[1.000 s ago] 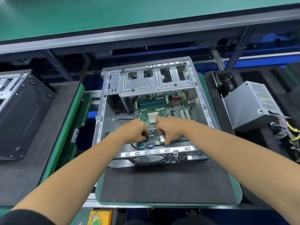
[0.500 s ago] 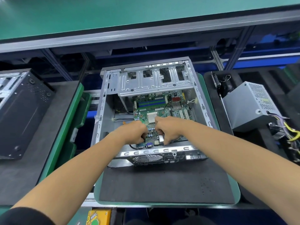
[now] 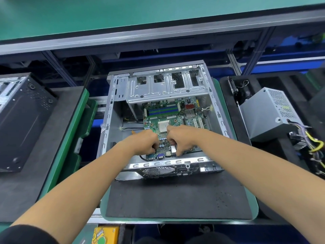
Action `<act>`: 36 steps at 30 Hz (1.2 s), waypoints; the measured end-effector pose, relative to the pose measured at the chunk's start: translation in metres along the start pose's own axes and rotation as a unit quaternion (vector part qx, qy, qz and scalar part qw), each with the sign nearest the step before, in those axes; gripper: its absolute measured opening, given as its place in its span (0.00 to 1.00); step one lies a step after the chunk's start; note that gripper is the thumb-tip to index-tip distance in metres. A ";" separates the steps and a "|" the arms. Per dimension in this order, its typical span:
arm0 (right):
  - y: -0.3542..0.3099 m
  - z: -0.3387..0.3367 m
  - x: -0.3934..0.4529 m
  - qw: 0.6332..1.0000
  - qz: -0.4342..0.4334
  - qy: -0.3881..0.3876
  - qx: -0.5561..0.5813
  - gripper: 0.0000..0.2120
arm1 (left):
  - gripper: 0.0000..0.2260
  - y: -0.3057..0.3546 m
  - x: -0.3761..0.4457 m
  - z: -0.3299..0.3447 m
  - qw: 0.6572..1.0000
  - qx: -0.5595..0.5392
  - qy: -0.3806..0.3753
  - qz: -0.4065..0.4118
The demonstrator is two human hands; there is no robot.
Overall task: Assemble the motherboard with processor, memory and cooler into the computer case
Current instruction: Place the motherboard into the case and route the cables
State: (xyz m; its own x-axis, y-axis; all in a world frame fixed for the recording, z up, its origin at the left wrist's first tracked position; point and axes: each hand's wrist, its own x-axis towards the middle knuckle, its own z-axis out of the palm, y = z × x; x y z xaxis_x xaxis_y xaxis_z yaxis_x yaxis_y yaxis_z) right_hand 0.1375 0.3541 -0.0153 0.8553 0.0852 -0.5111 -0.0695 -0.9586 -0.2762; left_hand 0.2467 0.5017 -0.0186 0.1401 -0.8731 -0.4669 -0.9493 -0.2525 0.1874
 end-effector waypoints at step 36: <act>-0.002 -0.003 -0.003 1.000 0.003 -0.006 0.004 0.18 | 0.03 0.014 0.010 0.000 0.965 0.239 -0.061 0.082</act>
State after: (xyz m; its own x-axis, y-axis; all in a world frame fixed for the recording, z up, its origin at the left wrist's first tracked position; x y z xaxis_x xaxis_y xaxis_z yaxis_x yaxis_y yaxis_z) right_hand 0.1366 0.3552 -0.0105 0.8490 0.0819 -0.5219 -0.0798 -0.9567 -0.2799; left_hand 0.2353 0.4892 -0.0209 -0.0305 -0.8224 -0.5681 -0.9812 0.1328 -0.1397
